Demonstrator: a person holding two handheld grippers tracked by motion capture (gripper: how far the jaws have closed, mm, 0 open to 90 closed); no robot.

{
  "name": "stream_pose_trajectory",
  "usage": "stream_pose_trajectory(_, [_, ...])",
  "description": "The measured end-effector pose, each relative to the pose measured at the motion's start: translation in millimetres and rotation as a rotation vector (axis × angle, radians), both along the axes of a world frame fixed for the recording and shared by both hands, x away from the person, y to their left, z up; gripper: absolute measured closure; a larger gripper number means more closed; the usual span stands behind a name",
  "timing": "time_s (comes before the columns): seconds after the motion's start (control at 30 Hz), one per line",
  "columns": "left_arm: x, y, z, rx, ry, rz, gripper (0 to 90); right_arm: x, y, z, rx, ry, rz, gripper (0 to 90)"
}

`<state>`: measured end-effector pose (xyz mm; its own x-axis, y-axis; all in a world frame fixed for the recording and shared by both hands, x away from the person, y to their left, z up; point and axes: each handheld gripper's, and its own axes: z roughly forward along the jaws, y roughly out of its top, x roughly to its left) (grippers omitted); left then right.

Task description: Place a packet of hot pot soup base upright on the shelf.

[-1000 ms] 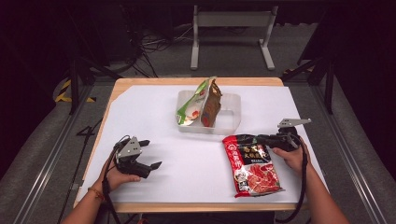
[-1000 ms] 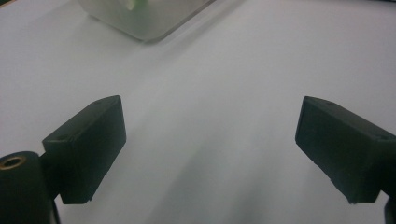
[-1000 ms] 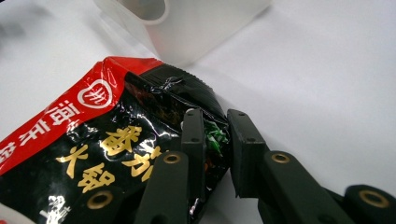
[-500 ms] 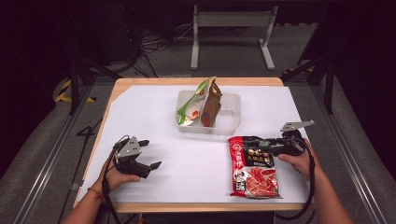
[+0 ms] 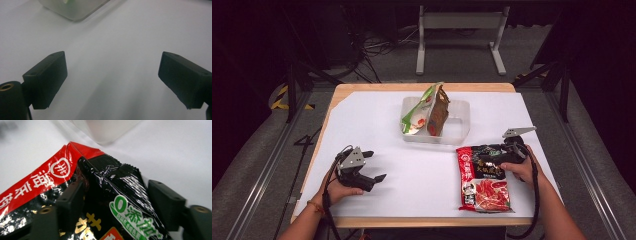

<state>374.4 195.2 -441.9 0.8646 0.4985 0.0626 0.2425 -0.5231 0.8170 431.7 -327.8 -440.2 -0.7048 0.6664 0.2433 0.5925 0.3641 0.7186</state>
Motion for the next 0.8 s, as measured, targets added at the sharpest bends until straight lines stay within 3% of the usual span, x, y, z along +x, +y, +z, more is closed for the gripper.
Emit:
stream_pose_trajectory(0.07, [0.2, 0.0, -0.1, -0.001, 0.001, -0.001, 9.5, 0.3, -0.3, -0.2, 0.012, 0.005, 0.007, 43.4])
stream_pose_trajectory(0.1, [0.2, 0.0, -0.1, -0.001, 0.001, -0.001, 9.5, 0.3, -0.3, -0.2, 0.012, 0.005, 0.007, 43.4])
stream_pose_trajectory(0.2, [0.6, 0.5, -0.2, -0.003, 0.001, 0.000, 9.5, 0.7, -2.1, -0.1, 0.027, 0.007, 0.021, 58.9])
stream_pose_trajectory(0.47, [0.4, 1.8, 0.0, -0.002, 0.001, 0.006, 9.4, -2.8, -14.5, 4.5, 0.114, -0.005, 0.033, 77.5])
stream_pose_trajectory(0.8, [0.0, 3.1, 1.0, -0.004, -0.005, 0.011, 9.4, -18.8, -20.3, 28.4, 0.180, -0.060, 0.037, 86.2])
